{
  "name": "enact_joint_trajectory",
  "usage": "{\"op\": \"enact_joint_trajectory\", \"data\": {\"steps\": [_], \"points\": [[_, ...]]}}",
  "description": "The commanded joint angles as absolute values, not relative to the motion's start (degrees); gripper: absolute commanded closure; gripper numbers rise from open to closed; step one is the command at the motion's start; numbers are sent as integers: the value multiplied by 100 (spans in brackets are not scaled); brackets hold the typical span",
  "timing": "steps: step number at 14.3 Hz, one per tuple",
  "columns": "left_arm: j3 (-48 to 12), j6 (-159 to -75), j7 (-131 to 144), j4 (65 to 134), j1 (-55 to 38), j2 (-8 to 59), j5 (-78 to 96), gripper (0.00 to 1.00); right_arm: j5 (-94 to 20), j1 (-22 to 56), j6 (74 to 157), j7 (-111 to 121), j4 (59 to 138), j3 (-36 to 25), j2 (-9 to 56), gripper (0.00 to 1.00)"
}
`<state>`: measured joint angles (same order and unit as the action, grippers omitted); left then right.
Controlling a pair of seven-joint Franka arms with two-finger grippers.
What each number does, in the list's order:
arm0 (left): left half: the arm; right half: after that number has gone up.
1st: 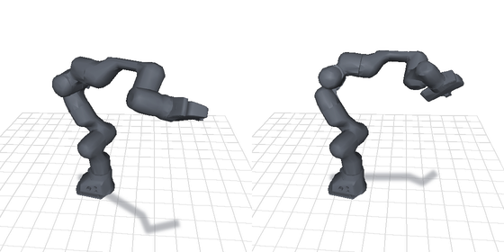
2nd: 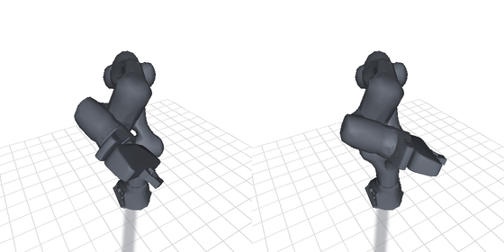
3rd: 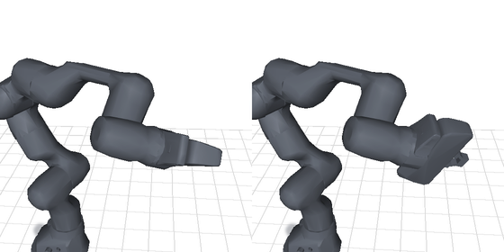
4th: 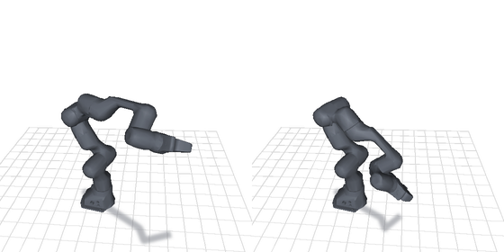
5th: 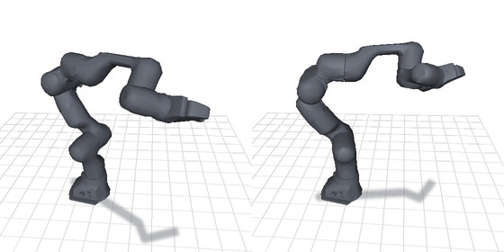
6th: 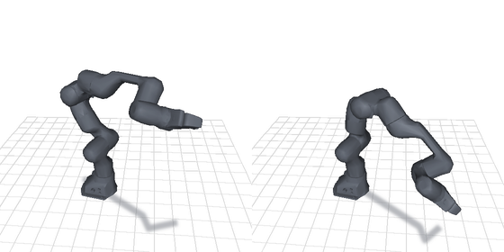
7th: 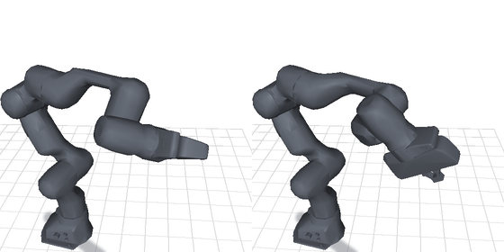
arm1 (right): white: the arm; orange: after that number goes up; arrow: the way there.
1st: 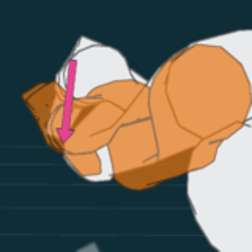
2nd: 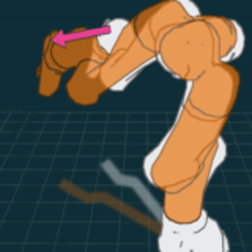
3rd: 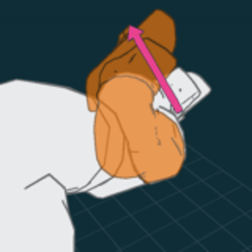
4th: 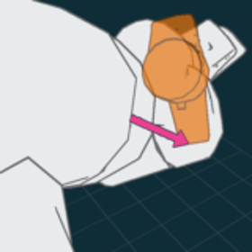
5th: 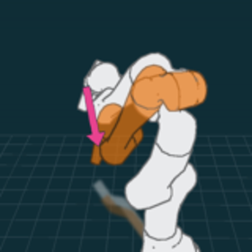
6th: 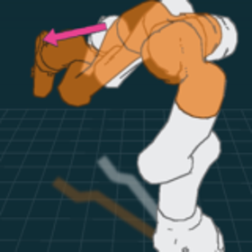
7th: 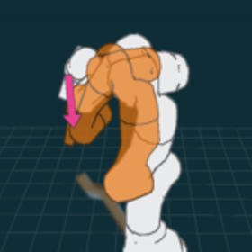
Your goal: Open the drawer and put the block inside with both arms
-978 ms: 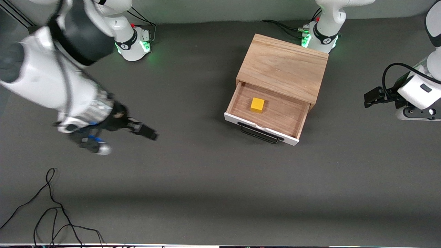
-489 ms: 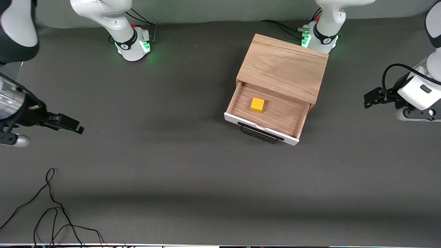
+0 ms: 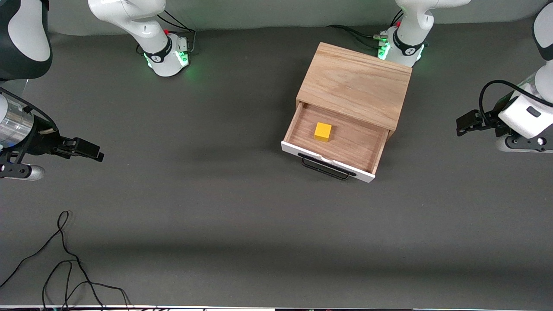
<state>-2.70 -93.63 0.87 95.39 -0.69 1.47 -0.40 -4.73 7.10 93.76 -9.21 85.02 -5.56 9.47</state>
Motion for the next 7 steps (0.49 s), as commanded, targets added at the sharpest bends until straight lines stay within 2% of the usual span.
{"op": "enact_joint_trajectory", "data": {"steps": [1,7], "points": [[-237,-9308,-9,9387,-105,211,-114,0,-396,730,9360,-494,8543,-589,940,0],[-237,-9316,-9,9378,-114,220,-114,0,-220,747,9343,-475,8543,-598,940,0]]}}
